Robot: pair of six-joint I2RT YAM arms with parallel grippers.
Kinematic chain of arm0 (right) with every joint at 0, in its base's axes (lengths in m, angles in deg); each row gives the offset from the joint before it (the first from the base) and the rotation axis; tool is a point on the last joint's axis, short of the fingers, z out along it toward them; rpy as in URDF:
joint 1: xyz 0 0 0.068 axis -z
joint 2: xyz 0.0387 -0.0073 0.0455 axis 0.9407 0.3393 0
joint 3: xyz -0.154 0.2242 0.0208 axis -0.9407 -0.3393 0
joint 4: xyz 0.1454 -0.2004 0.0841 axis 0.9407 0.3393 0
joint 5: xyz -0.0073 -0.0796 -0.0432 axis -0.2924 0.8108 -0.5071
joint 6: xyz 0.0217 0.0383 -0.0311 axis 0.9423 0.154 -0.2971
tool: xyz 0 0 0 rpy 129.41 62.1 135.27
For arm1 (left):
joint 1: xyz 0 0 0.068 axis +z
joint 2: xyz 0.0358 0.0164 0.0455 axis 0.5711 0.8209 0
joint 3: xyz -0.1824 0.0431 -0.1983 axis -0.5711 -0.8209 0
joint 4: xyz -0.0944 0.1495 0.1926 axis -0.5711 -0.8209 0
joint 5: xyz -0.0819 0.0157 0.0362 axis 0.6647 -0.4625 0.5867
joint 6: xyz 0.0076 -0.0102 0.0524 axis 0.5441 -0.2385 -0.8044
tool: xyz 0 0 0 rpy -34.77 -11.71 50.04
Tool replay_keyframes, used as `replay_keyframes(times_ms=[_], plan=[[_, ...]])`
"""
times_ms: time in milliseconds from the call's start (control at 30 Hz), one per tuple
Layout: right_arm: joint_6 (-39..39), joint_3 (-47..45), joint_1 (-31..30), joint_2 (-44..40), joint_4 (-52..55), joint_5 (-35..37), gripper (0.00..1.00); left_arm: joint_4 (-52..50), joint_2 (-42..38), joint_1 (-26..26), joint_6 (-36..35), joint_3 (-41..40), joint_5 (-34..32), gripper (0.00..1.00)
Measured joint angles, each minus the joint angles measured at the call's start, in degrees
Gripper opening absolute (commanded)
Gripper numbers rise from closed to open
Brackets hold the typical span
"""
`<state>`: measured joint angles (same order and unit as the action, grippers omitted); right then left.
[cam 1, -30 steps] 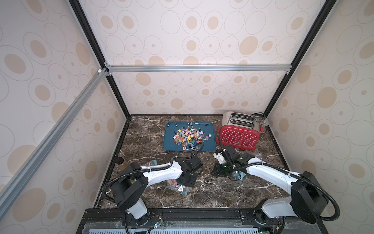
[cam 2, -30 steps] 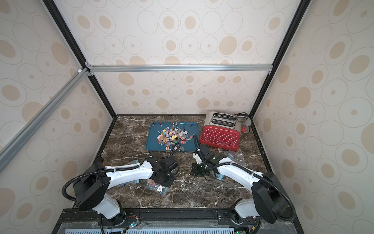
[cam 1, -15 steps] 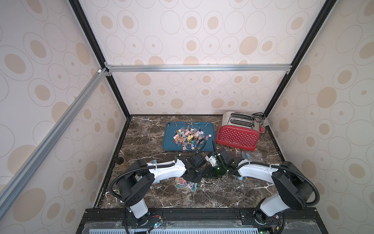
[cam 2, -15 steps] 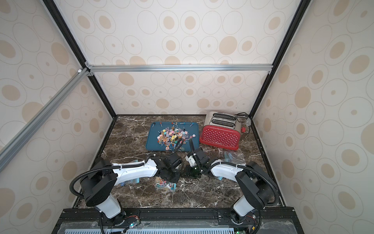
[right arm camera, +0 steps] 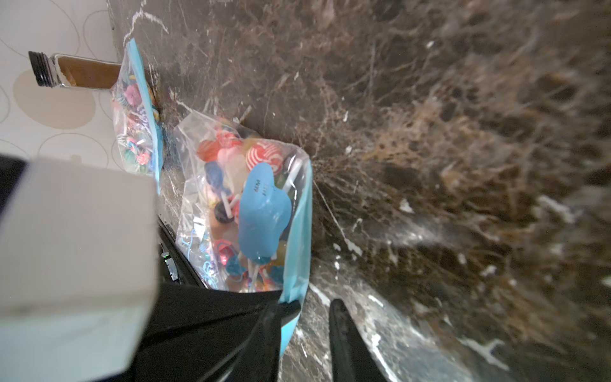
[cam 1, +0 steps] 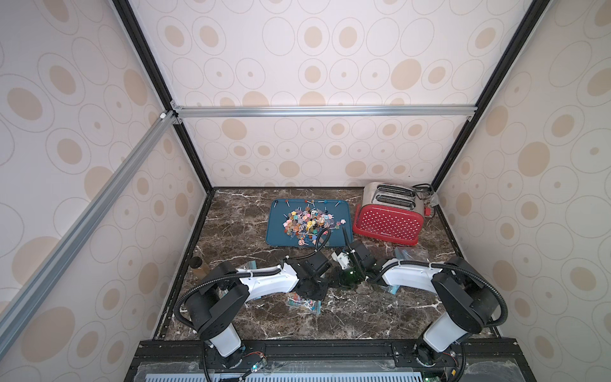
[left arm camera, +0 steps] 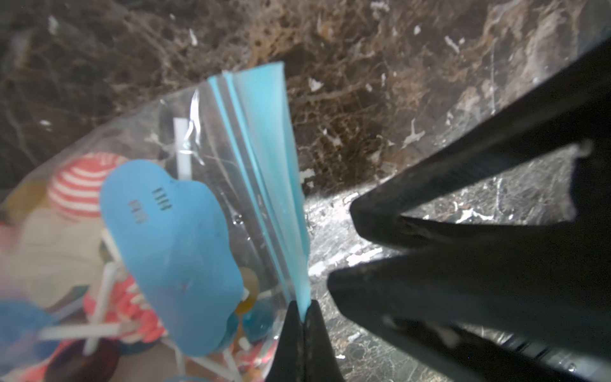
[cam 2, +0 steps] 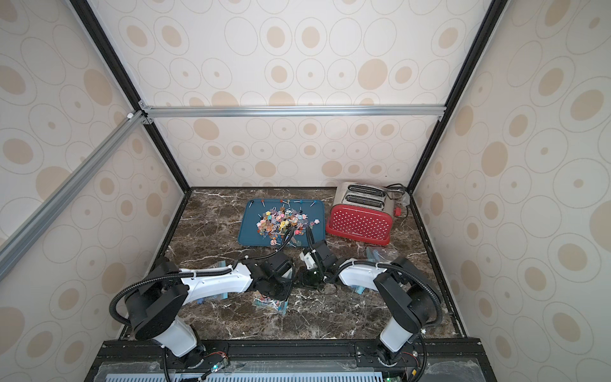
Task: Pour candies out of the ziploc bag
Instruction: Open the ziploc bag at the center of the board.
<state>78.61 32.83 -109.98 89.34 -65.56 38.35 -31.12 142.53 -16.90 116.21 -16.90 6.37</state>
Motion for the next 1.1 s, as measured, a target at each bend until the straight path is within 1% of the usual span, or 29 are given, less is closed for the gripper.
replay_keyframes(times_ms=[567, 1100], plan=[[0.22, 1.29, 0.00, 3.23, -0.15, 0.11, 0.28, 1.09, 0.00, 0.61, 0.35, -0.74, 1.05, 0.00], [0.22, 2.25, -0.74, 3.65, 0.31, 0.22, 0.27, 1.07, -0.09, 0.63, 0.35, -0.76, 1.07, 0.00]])
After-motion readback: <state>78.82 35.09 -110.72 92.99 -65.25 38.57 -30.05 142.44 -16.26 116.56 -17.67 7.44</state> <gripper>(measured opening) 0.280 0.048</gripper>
